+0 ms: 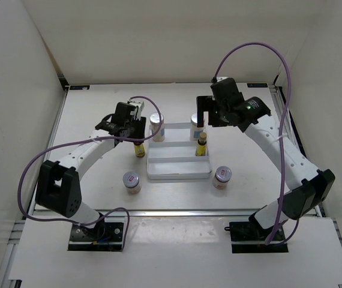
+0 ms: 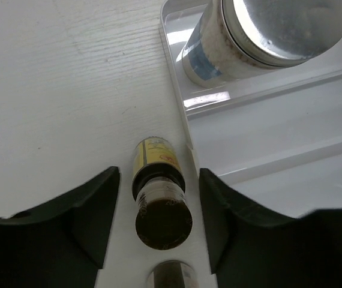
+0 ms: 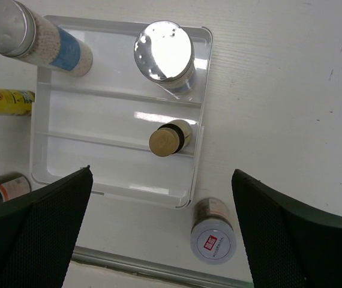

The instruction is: Organize the condiment bottles

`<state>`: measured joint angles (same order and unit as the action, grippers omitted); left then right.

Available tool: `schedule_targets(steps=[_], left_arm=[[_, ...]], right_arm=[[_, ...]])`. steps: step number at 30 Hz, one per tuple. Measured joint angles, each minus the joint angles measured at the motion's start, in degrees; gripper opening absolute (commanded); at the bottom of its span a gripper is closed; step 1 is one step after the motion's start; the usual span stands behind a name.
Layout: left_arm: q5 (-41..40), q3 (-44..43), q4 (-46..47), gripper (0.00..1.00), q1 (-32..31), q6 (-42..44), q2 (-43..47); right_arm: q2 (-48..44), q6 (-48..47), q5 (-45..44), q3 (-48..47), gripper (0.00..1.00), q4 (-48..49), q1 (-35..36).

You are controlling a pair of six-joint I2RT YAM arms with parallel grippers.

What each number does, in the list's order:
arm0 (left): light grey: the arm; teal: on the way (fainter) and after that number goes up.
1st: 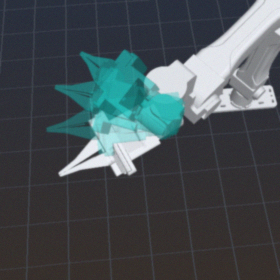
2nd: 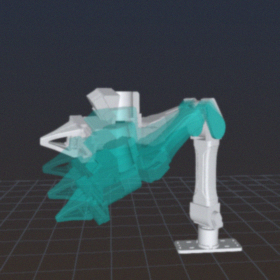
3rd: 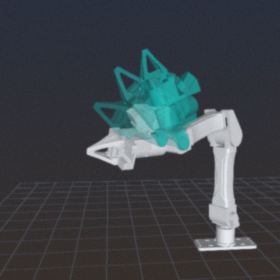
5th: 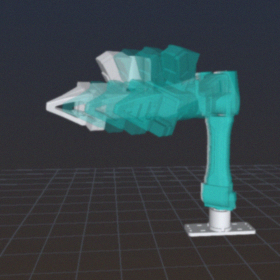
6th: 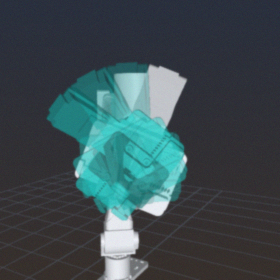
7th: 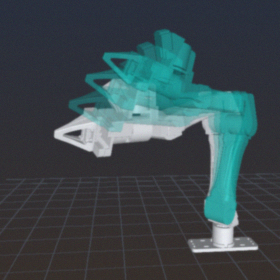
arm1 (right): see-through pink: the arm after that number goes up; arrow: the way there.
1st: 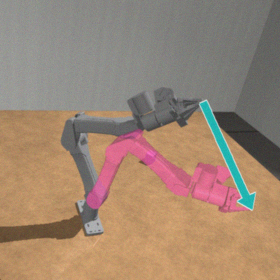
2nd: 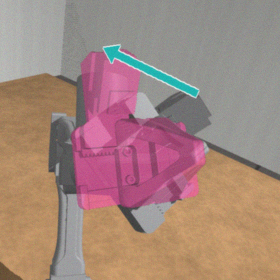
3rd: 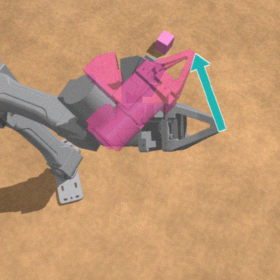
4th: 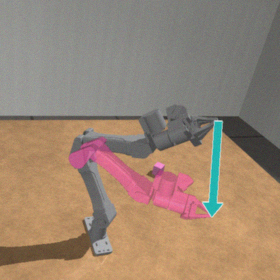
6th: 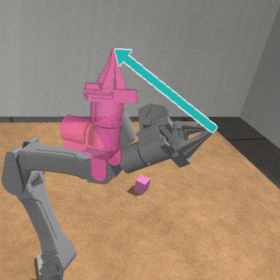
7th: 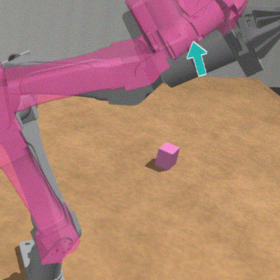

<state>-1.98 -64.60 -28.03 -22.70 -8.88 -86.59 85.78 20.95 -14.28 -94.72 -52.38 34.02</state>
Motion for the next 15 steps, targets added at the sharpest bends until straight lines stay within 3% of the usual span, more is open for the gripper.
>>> schedule_targets(steps=[1,4,9,15], left_arm=[[0.0,0.0,-0.1,0.51,0.0,-0.1,0.0],[-0.2,-0.5,-0.7,0.33,0.0,0.0,0.0],[-0.7,-2.3,-3.6,0.15,-0.2,0.0,0.0],[-2.4,-9.4,-7.8,0.11,-1.2,0.3,0.0]], right_arm=[[0.0,0.0,0.0,0.1,1.00,-0.1,-0.1],[-0.2,-0.1,0.0,0.8,1.00,0.0,-0.2],[-0.5,-0.1,-0.2,1.5,1.00,-0.2,-0.2],[-1.1,-0.2,-0.2,1.8,1.00,-0.2,-0.2]])
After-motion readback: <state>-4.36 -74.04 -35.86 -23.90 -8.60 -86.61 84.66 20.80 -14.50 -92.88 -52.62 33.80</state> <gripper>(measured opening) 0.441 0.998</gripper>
